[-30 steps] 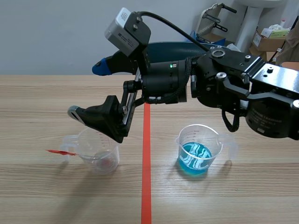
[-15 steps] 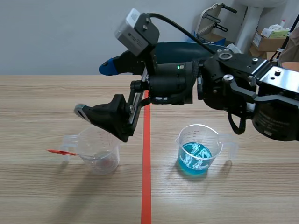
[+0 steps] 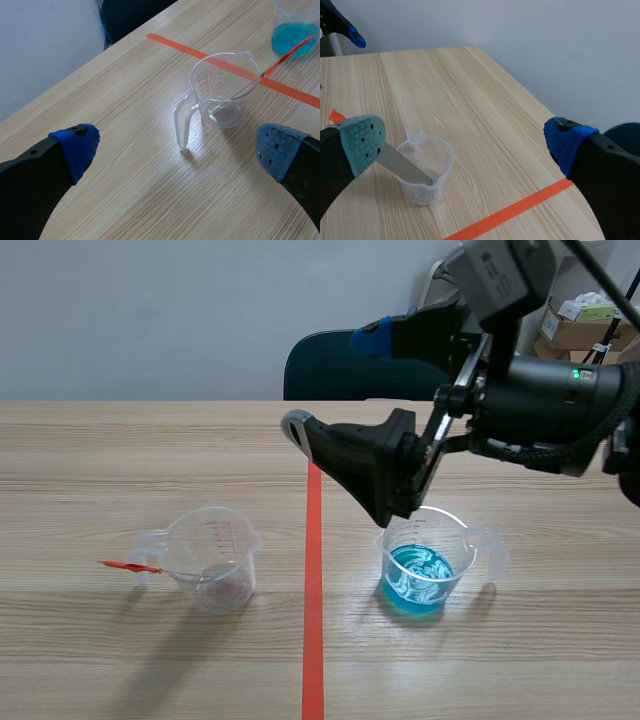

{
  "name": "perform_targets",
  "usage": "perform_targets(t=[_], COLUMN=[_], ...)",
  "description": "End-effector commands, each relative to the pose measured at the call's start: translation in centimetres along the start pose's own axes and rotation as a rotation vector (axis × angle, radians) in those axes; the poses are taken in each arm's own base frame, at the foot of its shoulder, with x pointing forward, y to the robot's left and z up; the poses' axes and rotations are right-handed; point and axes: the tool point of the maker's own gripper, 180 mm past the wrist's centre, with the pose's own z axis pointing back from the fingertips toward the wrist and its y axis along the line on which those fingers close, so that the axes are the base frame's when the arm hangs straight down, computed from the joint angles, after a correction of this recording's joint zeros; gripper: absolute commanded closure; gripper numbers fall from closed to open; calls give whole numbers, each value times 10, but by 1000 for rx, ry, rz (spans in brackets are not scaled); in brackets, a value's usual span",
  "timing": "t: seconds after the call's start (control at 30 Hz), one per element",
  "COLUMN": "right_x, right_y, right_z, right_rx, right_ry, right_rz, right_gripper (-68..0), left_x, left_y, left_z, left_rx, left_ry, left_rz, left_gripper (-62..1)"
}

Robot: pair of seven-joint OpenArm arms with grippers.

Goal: Do the redox reaction experiment

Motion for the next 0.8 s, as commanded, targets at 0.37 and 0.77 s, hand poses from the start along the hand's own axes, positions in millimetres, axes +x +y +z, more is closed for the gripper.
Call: perform_targets(t=[0.37,0.77], right_x=[29,26], right_y=[3,5], right_z=[52,91], right_rx=[-193,-344], right_ry=[38,123], right_rz=[20,-15], right_gripper=[-679,-679], left_x=[23,54], left_y=[-12,-8], left_z=[-20,-61], left_rx=[64,153], left_ry=[-86,-89], left_rz=[-75,-209], left_gripper=[-623,-623])
